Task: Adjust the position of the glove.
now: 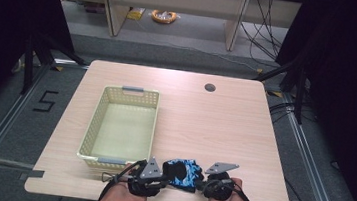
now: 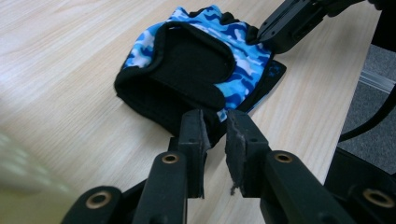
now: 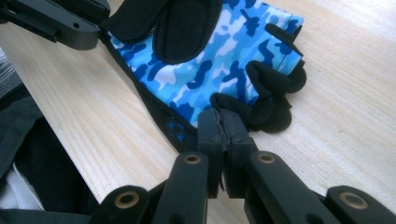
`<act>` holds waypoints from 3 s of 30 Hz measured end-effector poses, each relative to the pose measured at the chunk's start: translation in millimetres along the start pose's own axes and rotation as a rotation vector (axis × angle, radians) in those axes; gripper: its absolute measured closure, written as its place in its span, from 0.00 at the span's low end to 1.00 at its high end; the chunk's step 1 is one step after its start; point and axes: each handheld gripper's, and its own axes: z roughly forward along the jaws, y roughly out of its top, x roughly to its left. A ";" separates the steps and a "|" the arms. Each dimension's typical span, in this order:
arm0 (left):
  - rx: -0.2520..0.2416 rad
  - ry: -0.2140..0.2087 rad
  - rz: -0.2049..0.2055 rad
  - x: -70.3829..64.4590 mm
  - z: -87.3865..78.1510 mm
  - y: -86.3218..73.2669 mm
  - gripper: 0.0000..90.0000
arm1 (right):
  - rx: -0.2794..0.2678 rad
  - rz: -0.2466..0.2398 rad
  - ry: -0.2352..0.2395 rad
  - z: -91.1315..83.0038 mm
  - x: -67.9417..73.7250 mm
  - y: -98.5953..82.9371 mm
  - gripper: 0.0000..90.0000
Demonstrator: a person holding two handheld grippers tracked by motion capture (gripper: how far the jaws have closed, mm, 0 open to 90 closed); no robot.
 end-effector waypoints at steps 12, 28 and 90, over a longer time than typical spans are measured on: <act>-0.013 0.012 -0.087 9.0 -10.0 -4.4 0.67 | -0.061 0.112 -0.024 -10.2 -9.8 3.8 0.78; 0.002 -0.024 -0.126 4.9 -5.7 -4.8 0.64 | 0.004 0.272 -0.063 12.6 -13.6 16.1 0.49; -0.079 -0.135 -0.295 8.3 3.3 0.6 0.94 | -0.184 0.158 0.144 -1.7 -15.6 1.0 0.90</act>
